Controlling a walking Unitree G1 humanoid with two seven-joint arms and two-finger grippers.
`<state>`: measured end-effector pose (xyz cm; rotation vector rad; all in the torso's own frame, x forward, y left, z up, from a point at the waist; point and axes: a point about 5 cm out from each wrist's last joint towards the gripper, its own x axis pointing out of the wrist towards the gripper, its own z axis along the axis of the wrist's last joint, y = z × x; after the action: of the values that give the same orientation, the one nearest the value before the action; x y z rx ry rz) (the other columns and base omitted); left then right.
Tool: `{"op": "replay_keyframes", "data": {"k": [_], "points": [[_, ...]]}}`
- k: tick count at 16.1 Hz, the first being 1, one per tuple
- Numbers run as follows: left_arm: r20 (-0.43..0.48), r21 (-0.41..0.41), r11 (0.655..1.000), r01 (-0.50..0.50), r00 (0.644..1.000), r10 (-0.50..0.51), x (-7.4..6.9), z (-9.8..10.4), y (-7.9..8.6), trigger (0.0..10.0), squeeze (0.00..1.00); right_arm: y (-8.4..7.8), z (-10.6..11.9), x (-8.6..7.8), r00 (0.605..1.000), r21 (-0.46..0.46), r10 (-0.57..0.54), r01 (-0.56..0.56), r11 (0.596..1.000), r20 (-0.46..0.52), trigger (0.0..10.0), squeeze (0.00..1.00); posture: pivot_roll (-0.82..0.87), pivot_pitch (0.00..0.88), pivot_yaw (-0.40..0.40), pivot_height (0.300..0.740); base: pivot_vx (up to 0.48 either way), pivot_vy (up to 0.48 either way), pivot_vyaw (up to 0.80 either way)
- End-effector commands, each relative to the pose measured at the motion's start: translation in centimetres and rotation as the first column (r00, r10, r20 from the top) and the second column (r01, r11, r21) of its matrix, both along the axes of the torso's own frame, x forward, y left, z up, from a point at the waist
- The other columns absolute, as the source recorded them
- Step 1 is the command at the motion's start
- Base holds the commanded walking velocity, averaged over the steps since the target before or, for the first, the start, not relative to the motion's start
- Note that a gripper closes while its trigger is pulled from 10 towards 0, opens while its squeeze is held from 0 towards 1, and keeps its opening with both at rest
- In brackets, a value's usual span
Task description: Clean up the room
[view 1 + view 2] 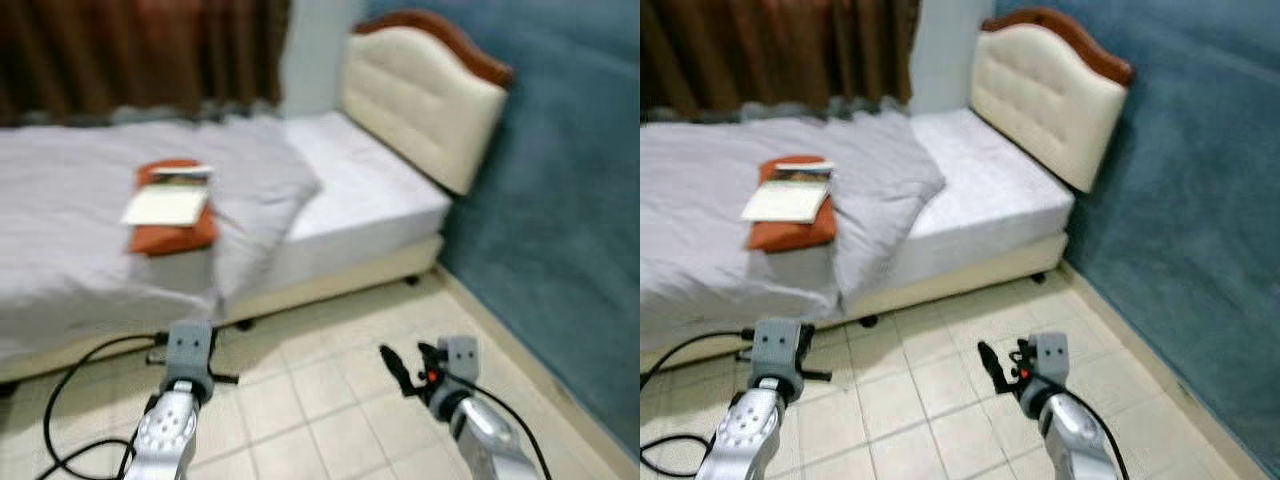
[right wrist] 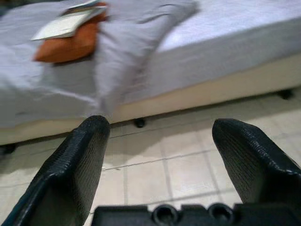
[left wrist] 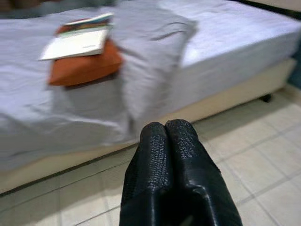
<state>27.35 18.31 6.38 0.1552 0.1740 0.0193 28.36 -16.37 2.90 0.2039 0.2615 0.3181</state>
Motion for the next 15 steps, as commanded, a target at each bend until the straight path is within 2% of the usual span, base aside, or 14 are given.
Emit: {"op": "replay_keyframes", "data": {"k": [1, 3, 15], "points": [[0.037, 0.034, 0.999, -0.007, 0.999, 0.006, 0.41, 0.53, -0.21, 10.0, 0.00, 0.18, 0.59, 0.64, 1.000, 0.015, 0.017, -0.018, 1.000, 0.026, 10.0, 0.00, 0.11, 0.000, -0.063, 0.740, 0.326, 0.352, 0.64], [0.063, 0.038, 0.999, -0.021, 0.998, 0.019, 0.68, 0.96, -0.15, 10.0, 0.00, -0.15, 0.88, 0.99, 0.999, 0.008, -0.002, 0.001, 1.000, 0.046, 10.0, 0.00, 0.12, 0.000, -0.064, 0.740, 0.334, 0.345, 0.63], [0.060, 0.051, 0.999, -0.009, 0.998, 0.006, 1.29, 1.10, -0.06, 10.0, 0.00, -0.06, 0.96, 1.43, 0.998, -0.004, -0.001, 0.001, 1.000, 0.062, 10.0, 0.00, 0.13, 0.000, -0.072, 0.740, 0.361, 0.314, 0.63]]}}
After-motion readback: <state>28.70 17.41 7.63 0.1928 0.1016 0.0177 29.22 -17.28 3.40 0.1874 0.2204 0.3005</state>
